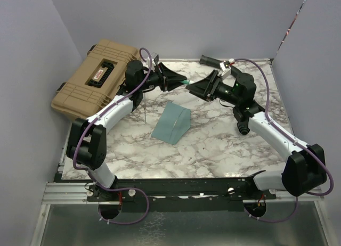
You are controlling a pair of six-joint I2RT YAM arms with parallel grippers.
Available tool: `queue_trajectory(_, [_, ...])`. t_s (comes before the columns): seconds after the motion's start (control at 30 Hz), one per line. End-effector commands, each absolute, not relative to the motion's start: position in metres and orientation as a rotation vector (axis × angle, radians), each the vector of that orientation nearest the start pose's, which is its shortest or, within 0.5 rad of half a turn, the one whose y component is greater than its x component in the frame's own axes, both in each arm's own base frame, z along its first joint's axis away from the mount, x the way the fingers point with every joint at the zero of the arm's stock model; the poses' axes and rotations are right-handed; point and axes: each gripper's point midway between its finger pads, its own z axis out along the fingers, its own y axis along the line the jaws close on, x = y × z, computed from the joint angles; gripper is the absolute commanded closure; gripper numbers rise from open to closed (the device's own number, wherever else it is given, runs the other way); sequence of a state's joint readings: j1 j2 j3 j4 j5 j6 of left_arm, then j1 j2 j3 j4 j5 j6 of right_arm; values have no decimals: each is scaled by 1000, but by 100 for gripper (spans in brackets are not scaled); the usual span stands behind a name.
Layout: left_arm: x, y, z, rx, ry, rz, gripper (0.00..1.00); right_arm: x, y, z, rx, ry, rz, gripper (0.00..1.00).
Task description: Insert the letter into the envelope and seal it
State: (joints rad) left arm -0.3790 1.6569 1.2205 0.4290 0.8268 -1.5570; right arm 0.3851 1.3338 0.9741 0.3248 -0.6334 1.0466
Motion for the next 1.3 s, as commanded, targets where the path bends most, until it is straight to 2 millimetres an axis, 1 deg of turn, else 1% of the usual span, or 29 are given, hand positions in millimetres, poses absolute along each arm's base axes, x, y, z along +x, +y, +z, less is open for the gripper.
queue_trajectory(0.0, [351,-310,345,-296,1968,-2063,100,326,280,323,60,1824,1617,34])
queue_trajectory(0.2, [345,-308,342,-294,1973,-2057,100,336,278,326,144,1792,1634,36])
queue_trajectory(0.3, [342,-307,342,-293,1972,-2053,100,339,278,329,164,1773,1660,41])
queue_trajectory(0.37, [340,-306,341,-293,1974,-2053,100,340,279,329,175,1771,1679,46])
queue_trajectory(0.53, [340,-305,341,-301,1971,-2051,100,337,281,329,154,1765,1707,73])
queue_trajectory(0.67, [341,-303,343,-307,1958,-2044,100,341,271,325,202,1762,1676,96])
queue_trajectory(0.7, [342,-301,344,-313,1952,-2039,100,342,268,323,212,1760,1665,99])
queue_trajectory(0.83, [352,-286,352,-326,1895,-1998,100,346,248,319,191,1719,1613,100])
queue_trajectory(0.93, [364,-266,357,-375,1836,-1946,100,348,228,317,170,1685,1558,100])
queue_trajectory(1.0, [370,-255,358,-403,1806,-1911,100,348,215,323,145,1656,1525,100])
queue_trajectory(1.07, [374,-248,357,-414,1796,-1892,100,350,207,323,123,1655,1490,100])
queue_trajectory(1.1, [374,-247,357,-404,1794,-1884,100,352,203,321,123,1672,1466,100])
queue_trajectory(1.17, [374,-247,355,-390,1795,-1873,100,354,201,317,80,1688,1438,100])
queue_trajectory(1.2, [374,-247,355,-382,1795,-1869,100,355,202,312,77,1718,1426,100])
queue_trajectory(1.23, [373,-247,355,-363,1797,-1860,100,361,200,306,44,1753,1361,100])
queue_trajectory(1.27, [373,-248,354,-348,1804,-1849,100,368,196,293,52,1831,1285,100])
